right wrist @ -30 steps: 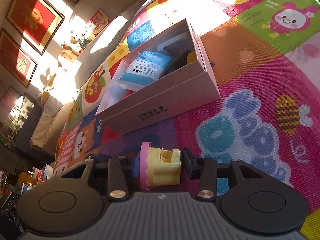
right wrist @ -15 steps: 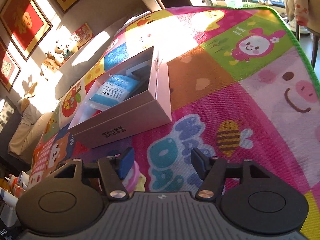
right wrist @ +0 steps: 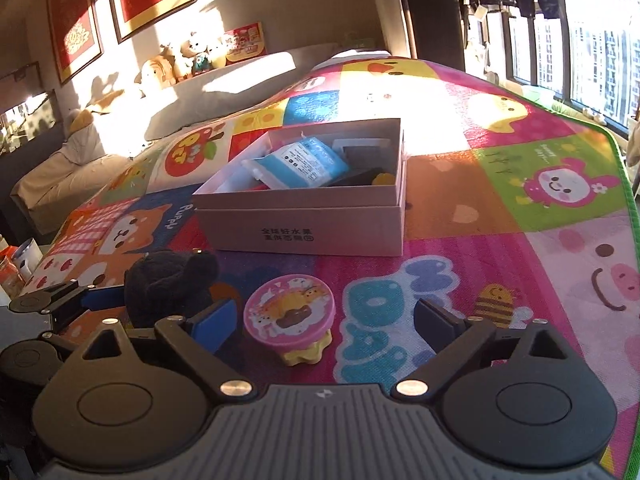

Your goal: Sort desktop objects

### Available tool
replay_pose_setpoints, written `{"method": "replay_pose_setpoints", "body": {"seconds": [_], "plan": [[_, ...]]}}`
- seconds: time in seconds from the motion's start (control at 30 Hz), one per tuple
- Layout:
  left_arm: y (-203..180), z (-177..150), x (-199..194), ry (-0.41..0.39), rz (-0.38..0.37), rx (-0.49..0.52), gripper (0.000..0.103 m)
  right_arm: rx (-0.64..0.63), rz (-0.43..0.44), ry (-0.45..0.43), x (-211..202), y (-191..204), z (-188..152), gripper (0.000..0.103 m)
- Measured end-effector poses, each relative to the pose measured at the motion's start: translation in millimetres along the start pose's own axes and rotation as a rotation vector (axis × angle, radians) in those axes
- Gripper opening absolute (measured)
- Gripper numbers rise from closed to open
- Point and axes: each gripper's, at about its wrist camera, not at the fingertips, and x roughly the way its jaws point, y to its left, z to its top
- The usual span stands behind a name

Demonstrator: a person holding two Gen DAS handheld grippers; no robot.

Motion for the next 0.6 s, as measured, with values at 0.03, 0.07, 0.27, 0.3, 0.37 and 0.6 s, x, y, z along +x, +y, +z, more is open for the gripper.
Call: {"method": "replay_pose_setpoints", "body": {"seconds": [0.03, 0.07, 0.27, 0.3, 0.37, 0.6], "plan": [[-2, -1, 0, 0.007, -0.008, 0.012, 0.103, -0.007, 0.003, -0.001, 2, 2, 0, 0.097], [-5, -2, -1, 0.013, -0.013, 0.024, 0.103, -0.014, 0.009, 0.003, 6, 4, 1, 0.097], [-12, -7, -10, 0.044, -0.058, 0.071, 0.103, -0.086, -0.013, 0.024, 29, 22, 1, 0.083], [-10, -7, -12, 0.043, -0.062, 0.075, 0.103, -0.098, -0.025, 0.036, 32, 23, 1, 0.077], [-7, -6, -13, 0.036, -0.048, 0.088, 0.103, -0.091, -0.021, 0.061, 34, 20, 0, 0.056], [13, 9, 4, 0.024, -0.016, 0.027, 0.103, -0.053, -0.098, 0.058, 14, -3, -11, 0.056]]}}
